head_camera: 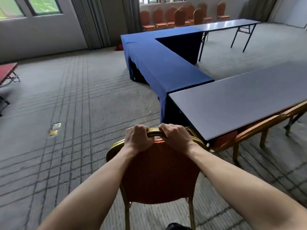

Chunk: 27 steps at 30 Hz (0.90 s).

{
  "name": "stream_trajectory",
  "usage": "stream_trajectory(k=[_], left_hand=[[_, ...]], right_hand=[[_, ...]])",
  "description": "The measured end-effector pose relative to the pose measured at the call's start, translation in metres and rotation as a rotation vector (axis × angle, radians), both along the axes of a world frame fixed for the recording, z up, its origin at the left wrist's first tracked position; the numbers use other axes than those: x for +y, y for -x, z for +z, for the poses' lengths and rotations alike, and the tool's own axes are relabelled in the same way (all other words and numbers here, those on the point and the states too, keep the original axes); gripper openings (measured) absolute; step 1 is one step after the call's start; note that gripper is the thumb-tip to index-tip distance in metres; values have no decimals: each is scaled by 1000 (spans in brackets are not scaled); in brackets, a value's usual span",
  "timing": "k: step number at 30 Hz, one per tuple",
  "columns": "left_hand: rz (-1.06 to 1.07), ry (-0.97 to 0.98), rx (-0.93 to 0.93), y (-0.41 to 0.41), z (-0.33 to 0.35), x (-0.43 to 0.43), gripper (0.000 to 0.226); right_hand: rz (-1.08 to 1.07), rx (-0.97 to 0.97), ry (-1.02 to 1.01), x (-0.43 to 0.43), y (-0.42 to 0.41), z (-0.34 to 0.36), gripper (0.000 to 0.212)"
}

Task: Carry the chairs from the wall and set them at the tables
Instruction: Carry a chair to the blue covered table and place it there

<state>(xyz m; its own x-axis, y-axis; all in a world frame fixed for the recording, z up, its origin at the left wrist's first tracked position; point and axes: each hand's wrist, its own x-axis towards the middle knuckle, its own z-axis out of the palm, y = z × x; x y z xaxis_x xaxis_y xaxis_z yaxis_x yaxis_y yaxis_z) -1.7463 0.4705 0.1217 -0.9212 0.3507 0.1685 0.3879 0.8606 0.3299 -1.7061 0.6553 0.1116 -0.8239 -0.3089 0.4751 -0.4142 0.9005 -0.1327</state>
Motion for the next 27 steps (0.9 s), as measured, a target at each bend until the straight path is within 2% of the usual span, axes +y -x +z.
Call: stream_trajectory(k=[6,10,18,27], left_hand=[[-52,19,5,143,-9,-22,31],[-68,68,9,262,-24,-32,29],[-104,156,0,431,-31,-58,25],[-256,175,-3,625,-24,-89,26]], right_hand=[[-26,-10,-12,-22,136,-12,23],[-40,-15,14,-32,251,-32,23],[-99,-167,74,-61,419,-36,22],[-288,-314,95,-102,601,-28,35]])
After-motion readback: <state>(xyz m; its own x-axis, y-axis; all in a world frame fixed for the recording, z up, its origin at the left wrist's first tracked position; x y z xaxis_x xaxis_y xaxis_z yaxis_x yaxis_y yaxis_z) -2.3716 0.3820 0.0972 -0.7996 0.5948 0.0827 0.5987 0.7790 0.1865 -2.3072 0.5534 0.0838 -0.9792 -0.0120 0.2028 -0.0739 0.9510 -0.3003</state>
